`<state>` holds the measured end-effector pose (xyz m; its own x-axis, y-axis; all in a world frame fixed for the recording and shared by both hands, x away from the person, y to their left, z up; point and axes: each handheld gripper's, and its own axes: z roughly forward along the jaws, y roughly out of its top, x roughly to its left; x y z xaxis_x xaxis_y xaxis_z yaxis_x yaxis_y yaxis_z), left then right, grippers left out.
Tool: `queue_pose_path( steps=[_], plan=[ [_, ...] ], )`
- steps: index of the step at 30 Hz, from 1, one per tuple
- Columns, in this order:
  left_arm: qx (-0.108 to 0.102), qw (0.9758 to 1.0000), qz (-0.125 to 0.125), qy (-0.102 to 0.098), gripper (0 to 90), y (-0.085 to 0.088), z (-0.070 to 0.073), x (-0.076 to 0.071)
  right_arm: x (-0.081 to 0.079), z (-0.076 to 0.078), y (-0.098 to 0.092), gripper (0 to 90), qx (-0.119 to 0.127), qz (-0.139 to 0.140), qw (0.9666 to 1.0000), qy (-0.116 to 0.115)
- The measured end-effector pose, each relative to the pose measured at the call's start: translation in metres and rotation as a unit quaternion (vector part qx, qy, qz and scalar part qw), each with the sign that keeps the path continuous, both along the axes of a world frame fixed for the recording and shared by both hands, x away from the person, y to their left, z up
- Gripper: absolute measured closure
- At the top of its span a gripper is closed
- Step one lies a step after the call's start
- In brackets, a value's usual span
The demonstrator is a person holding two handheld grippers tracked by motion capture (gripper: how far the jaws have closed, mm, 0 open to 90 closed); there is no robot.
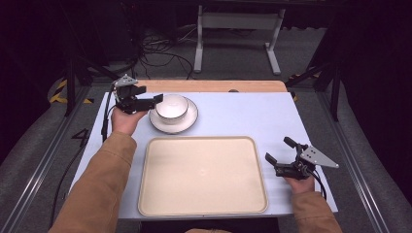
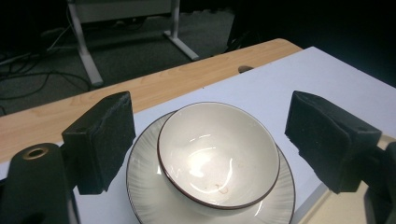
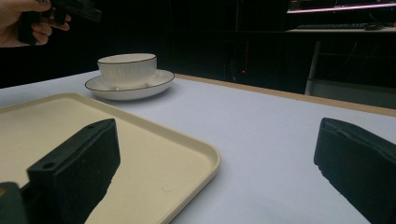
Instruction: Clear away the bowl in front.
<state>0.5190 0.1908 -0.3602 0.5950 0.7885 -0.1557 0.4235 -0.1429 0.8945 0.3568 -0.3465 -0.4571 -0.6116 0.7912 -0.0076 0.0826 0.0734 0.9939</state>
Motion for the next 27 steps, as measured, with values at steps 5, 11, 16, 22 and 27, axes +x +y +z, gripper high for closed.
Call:
queue_pose_path(
  steps=[5, 11, 16, 22, 27],
  plan=[
    [0.008, 0.9990, 0.018, 0.041, 18.5, 0.000, -0.009, 0.010, 0.000, 0.000, 0.000, 0.9, 0.001, -0.001, 1.0000, 0.001],
    [0.043, 0.9937, 0.053, 0.089, 21.1, -0.004, -0.016, 0.022, 0.000, 0.000, 0.000, 0.9, 0.000, -0.002, 1.0000, 0.001],
    [0.053, 0.9911, 0.061, 0.106, 24.1, -0.007, -0.021, 0.027, 0.000, 0.000, 0.000, 0.9, 0.000, -0.002, 1.0000, 0.001],
    [0.051, 0.9904, 0.054, 0.117, 25.4, -0.010, -0.026, 0.031, 0.000, 0.000, 0.000, 1.0, -0.002, -0.002, 1.0000, 0.001],
    [0.064, 0.9877, 0.055, 0.132, 28.7, -0.013, -0.031, 0.034, 0.000, 0.000, 0.001, 1.1, -0.003, -0.002, 1.0000, 0.000]
  ],
)
